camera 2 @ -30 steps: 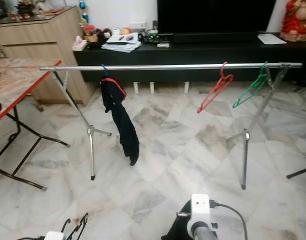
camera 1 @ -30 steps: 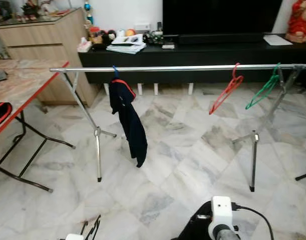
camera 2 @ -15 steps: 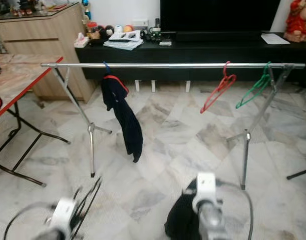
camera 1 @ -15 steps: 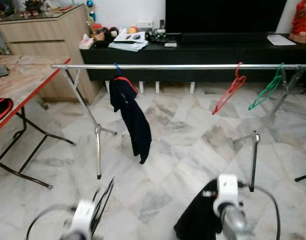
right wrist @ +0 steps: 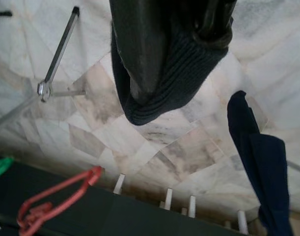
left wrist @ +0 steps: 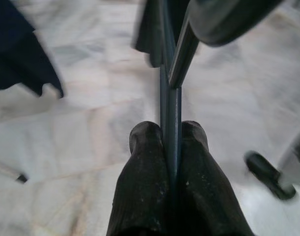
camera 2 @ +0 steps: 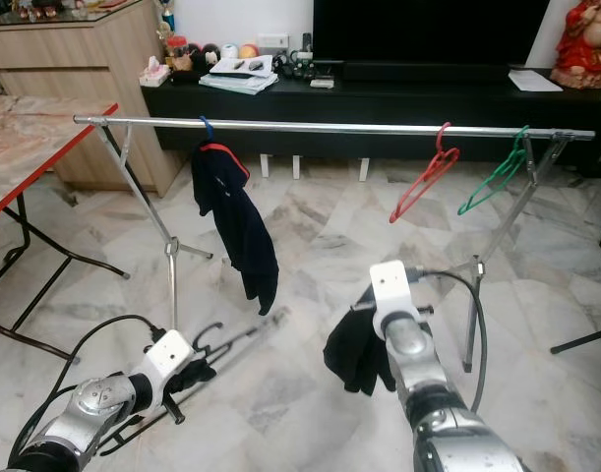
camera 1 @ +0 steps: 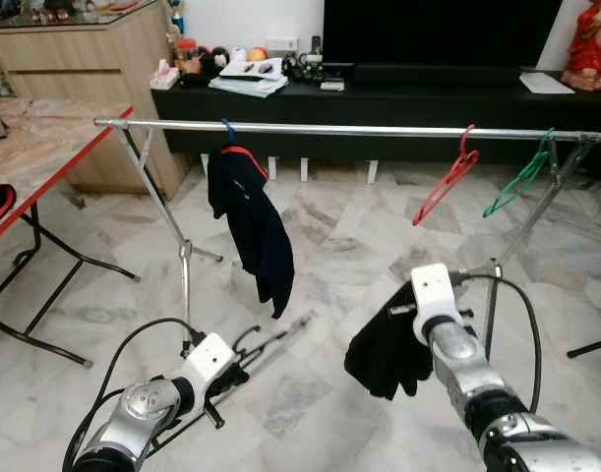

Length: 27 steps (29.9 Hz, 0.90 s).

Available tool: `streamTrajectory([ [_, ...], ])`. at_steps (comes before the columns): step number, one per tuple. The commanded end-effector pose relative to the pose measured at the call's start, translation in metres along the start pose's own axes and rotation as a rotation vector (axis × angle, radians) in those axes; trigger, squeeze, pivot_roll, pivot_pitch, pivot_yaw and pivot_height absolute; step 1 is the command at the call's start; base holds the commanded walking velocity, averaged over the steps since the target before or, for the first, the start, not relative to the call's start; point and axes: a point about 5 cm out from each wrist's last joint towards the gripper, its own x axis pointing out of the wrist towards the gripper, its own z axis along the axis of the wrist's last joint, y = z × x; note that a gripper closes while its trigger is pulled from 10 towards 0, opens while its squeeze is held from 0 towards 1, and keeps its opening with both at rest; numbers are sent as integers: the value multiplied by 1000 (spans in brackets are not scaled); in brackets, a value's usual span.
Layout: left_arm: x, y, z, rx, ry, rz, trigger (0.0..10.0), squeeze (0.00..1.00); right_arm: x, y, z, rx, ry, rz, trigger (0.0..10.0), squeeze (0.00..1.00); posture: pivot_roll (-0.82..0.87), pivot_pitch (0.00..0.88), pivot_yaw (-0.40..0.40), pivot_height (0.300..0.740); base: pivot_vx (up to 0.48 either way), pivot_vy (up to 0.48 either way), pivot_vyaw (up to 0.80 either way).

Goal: Hang hanger

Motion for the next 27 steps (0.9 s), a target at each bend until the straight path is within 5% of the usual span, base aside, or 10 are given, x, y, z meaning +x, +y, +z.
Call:
streamTrajectory([
  [1,-3,0,4,26,24,-72,10000,0,2,0,7,-13,-1,6,10000,0,55,13,-11,740,0,0,0],
  [13,-1,-3,61,39,-81,-287,10000,0,6,13,19,-14,9,70,10000,0,64,0,-14,740,0,0,0],
  [24,-2,-7,64,27,-50,-347,10000,0,3,24,10,-21,51,228,10000,0,70,2,-14,740,0,0,0],
  [27,1,-2,67,23,-61,-281,10000,0,3,24,8,6,60,229,10000,0,71,10,-12,740,0,0,0],
])
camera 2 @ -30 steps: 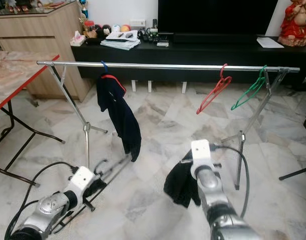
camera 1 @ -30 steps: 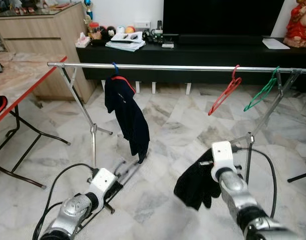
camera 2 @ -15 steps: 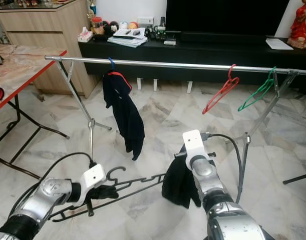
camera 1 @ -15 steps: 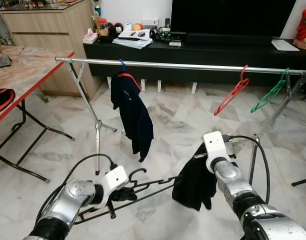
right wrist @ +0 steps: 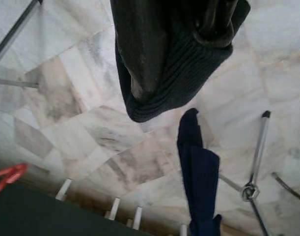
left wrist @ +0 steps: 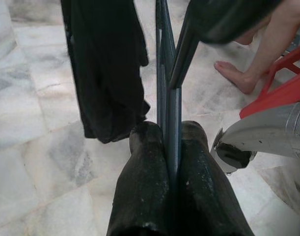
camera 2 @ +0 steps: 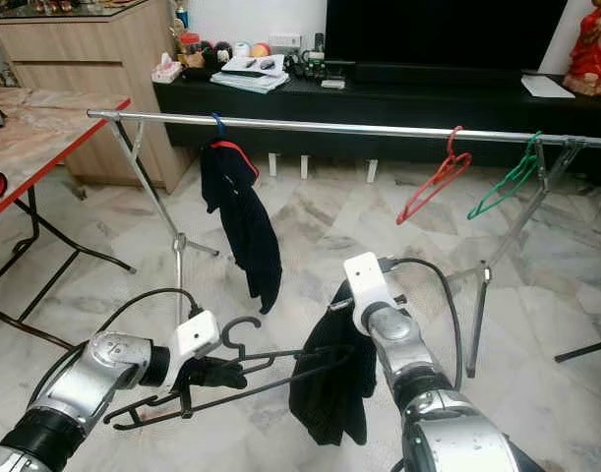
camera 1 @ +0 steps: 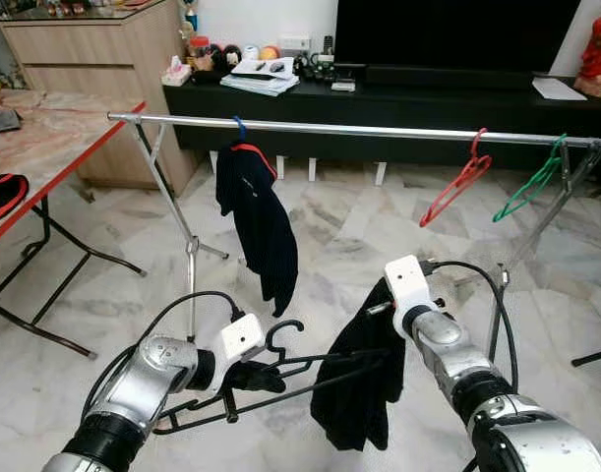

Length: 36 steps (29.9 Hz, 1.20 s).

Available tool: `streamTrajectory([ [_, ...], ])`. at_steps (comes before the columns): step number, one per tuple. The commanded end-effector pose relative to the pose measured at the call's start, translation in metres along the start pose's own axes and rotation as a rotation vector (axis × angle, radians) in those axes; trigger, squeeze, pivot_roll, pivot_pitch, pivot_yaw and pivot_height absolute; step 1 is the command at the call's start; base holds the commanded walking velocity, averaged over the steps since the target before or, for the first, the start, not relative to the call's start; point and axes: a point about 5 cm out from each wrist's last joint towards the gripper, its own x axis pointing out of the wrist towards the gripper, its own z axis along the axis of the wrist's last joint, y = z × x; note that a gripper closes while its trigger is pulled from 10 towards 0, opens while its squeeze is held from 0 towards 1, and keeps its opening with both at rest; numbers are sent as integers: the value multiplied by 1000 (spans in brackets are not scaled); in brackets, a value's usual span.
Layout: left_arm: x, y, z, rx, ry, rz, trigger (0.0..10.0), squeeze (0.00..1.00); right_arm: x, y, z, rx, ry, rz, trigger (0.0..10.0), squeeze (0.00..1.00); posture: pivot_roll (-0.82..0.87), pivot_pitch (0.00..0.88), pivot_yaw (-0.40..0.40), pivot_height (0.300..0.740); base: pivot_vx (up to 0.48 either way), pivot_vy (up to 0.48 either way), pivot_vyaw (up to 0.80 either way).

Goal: Hang hanger

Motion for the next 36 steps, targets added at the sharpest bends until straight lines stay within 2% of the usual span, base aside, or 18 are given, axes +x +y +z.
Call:
streamTrajectory([
  [1,0,6,5,4,-11,46,10000,0,1,1,2,21,-2,10,10000,0,70,10,-11,740,0,0,0],
  [6,1,12,6,19,-20,127,10000,0,1,2,3,33,-5,17,10000,0,68,14,-8,740,0,0,0],
  [8,1,12,6,18,-19,125,10000,0,1,2,3,34,-4,20,10000,0,68,14,-8,740,0,0,0],
  [10,-2,19,2,16,3,209,10000,0,0,2,-2,43,2,17,10000,0,70,23,-6,740,0,0,0],
  [19,-5,26,2,-6,-30,314,10000,0,-1,4,-5,56,8,43,10000,0,72,27,-8,740,0,0,0],
  [28,-1,21,5,-26,-67,273,10000,0,-1,6,-5,18,6,101,10000,0,70,30,-8,740,0,0,0],
  [30,-2,17,8,-48,-99,223,10000,0,-1,7,3,-75,-23,157,10000,0,71,34,-10,740,0,0,0],
  [36,-4,15,9,-59,-102,192,10000,0,-2,2,5,-156,-17,143,10000,0,73,35,-13,740,0,0,0],
])
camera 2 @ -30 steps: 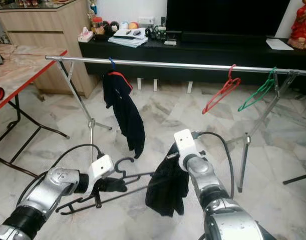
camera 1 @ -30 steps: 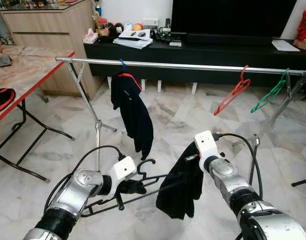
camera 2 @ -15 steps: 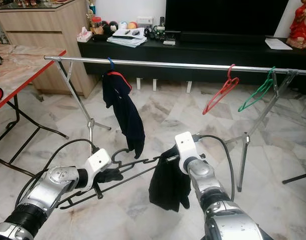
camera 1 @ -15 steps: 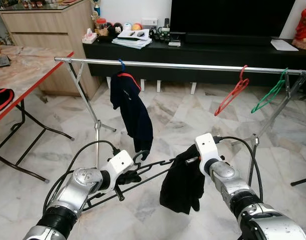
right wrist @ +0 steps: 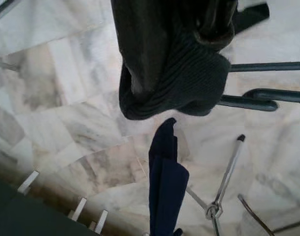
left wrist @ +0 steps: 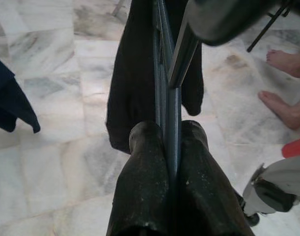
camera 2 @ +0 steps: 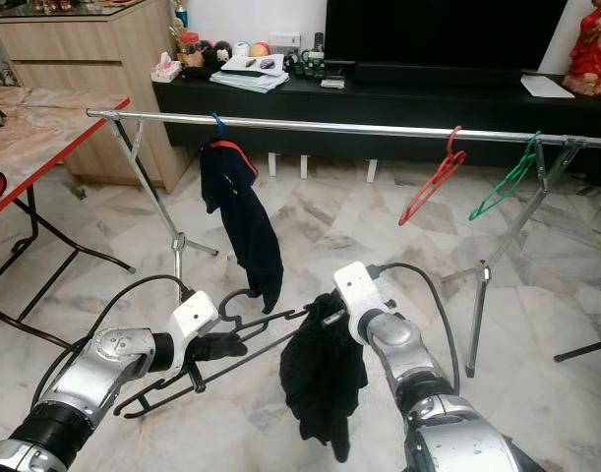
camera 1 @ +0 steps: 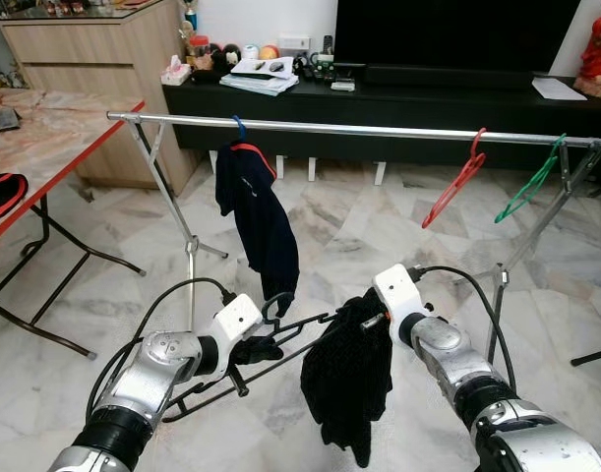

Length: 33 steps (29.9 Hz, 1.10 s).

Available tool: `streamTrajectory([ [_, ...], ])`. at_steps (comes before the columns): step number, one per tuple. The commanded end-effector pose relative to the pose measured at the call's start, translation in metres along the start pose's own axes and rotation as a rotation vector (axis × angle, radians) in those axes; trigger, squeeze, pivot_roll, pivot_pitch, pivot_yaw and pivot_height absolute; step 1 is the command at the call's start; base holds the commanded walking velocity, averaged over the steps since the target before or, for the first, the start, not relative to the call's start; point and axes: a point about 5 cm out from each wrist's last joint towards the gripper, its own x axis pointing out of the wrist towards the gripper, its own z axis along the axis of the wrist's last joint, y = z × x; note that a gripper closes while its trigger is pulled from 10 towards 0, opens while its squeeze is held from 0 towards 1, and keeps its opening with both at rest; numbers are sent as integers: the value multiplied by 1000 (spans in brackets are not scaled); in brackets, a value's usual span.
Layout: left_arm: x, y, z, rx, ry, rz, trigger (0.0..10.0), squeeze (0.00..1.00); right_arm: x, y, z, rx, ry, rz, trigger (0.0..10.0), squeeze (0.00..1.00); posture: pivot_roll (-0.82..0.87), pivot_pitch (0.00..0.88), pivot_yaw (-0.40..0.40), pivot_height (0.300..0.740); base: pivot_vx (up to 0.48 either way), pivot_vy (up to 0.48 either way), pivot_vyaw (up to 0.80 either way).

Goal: Hang hanger

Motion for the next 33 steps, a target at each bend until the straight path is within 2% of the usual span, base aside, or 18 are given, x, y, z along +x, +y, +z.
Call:
streamTrajectory([
  [1,-4,0,5,0,-33,-15,10000,0,0,-5,11,-40,-34,-11,10000,0,74,35,-13,740,0,0,0],
  [11,-6,-1,5,-8,-30,-27,10000,0,0,-6,13,-40,-40,-2,10000,0,74,36,-13,740,0,0,0],
  [15,-6,-4,6,-17,-33,-50,10000,0,0,-7,17,-79,-50,6,10000,0,76,33,-13,740,0,0,0],
  [20,-5,5,3,12,-10,43,10000,0,1,-3,26,-63,-90,57,10000,0,71,35,-12,740,0,0,0],
  [28,-5,4,4,7,-11,40,10000,0,1,-3,27,-65,-93,63,10000,0,71,35,-12,740,0,0,0],
  [30,-4,-2,6,-6,-27,-3,10000,0,0,6,32,-143,-118,187,10000,0,69,34,-15,740,0,0,0],
  [33,-4,-3,5,-13,-27,-10,10000,0,-1,9,37,-164,-151,250,10000,0,69,34,-15,740,0,0,0],
])
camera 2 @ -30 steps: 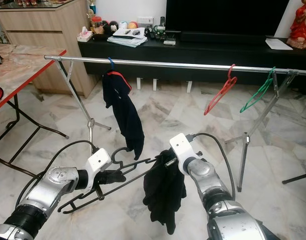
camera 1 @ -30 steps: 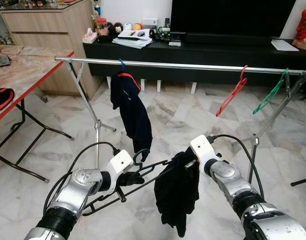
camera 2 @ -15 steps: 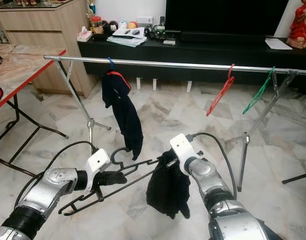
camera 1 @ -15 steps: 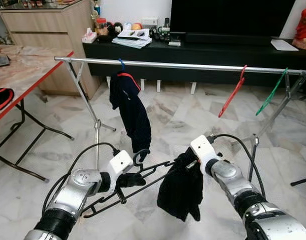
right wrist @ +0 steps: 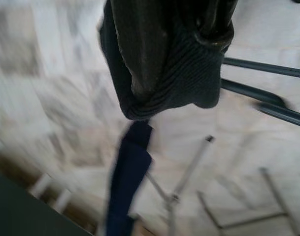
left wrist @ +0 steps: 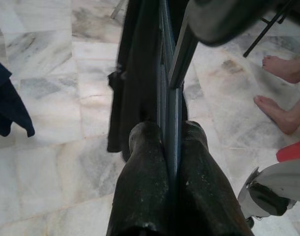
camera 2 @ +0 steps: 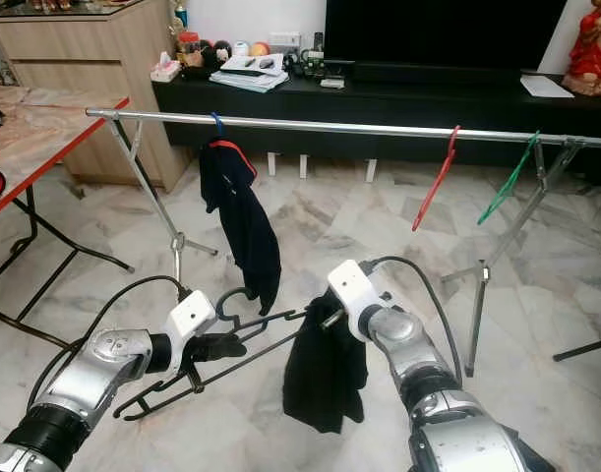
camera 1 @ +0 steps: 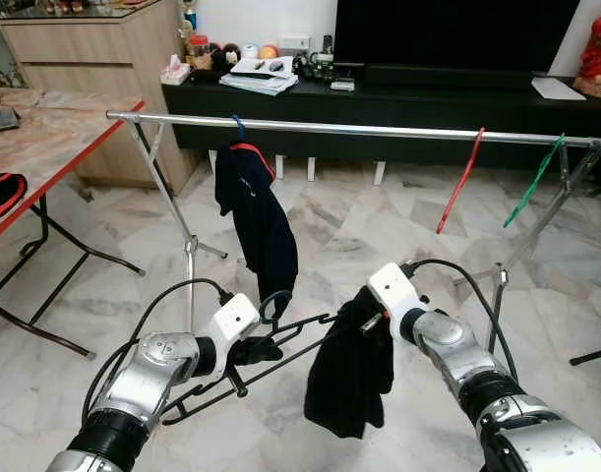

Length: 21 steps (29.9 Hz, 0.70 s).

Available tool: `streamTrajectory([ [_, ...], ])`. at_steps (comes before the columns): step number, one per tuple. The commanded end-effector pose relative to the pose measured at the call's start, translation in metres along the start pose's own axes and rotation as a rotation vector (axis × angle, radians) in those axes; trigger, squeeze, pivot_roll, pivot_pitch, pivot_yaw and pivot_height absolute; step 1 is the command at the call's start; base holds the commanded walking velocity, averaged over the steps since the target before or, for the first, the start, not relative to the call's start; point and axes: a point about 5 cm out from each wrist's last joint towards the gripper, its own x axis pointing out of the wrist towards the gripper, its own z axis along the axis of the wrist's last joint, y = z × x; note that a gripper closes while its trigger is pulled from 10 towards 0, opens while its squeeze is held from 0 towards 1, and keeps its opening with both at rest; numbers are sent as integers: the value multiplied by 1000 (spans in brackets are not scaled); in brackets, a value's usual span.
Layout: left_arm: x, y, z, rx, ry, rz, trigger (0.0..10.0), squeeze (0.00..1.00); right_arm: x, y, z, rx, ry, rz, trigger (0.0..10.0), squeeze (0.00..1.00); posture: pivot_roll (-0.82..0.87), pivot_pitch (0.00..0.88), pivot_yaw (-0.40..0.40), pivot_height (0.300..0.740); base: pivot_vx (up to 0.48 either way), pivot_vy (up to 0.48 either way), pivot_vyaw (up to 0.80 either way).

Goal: Hang hanger

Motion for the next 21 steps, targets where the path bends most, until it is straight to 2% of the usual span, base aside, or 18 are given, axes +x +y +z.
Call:
streamTrajectory([
  [1,-1,-2,3,0,-10,-16,10000,0,1,2,22,-71,-96,68,10000,0,66,35,-15,740,0,0,0],
  [5,-1,-3,3,-3,-16,-25,10000,0,-1,-1,29,-124,-124,91,10000,0,65,35,-15,740,0,0,0],
  [10,-1,-2,2,-1,-14,-22,10000,0,-3,-3,32,-133,-133,106,10000,0,66,36,-14,740,0,0,0],
  [15,-1,-1,2,-1,-9,-16,10000,0,-12,9,54,-174,-297,290,10000,0,62,38,-12,740,0,0,0],
  [18,0,-3,3,-5,-18,-34,10000,0,-17,15,56,-207,-332,350,10000,0,62,38,-12,740,0,0,0],
  [21,0,-3,3,-5,-19,-36,10000,0,-17,15,56,-209,-334,355,10000,0,62,38,-12,740,0,0,0],
])
